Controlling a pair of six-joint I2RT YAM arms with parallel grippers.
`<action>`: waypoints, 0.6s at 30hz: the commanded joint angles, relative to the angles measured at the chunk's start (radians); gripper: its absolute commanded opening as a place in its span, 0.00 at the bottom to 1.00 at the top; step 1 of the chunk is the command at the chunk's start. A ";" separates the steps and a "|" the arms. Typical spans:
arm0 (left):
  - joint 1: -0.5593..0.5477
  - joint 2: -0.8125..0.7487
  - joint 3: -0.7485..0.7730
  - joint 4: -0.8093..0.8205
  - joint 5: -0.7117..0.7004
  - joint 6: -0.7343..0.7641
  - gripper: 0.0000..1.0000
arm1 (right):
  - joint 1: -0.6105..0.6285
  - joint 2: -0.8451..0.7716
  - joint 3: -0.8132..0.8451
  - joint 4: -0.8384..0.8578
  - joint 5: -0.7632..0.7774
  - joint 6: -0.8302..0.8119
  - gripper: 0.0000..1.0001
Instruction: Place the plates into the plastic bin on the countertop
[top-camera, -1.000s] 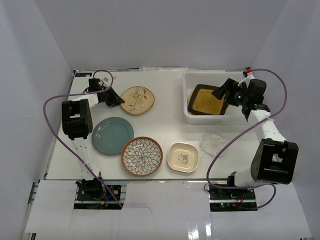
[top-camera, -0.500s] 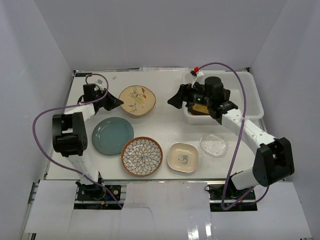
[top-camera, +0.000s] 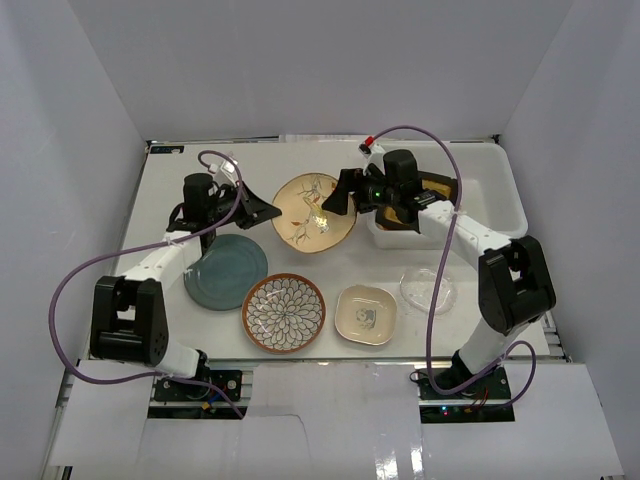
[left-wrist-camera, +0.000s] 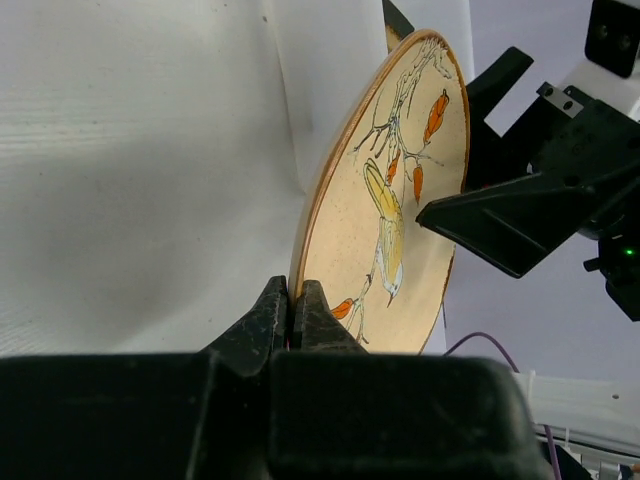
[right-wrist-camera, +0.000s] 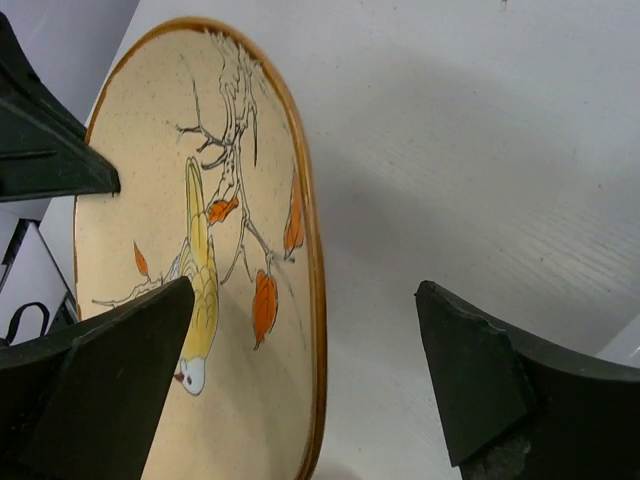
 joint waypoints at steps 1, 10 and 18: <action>-0.004 -0.090 0.015 0.074 0.070 -0.023 0.00 | 0.001 -0.011 0.016 0.037 0.027 0.009 1.00; -0.023 -0.136 0.038 0.022 0.073 0.014 0.37 | -0.011 -0.084 -0.049 0.105 0.022 0.059 0.08; -0.084 -0.260 0.041 -0.161 -0.001 0.162 0.91 | -0.204 -0.232 -0.058 0.143 0.006 0.140 0.08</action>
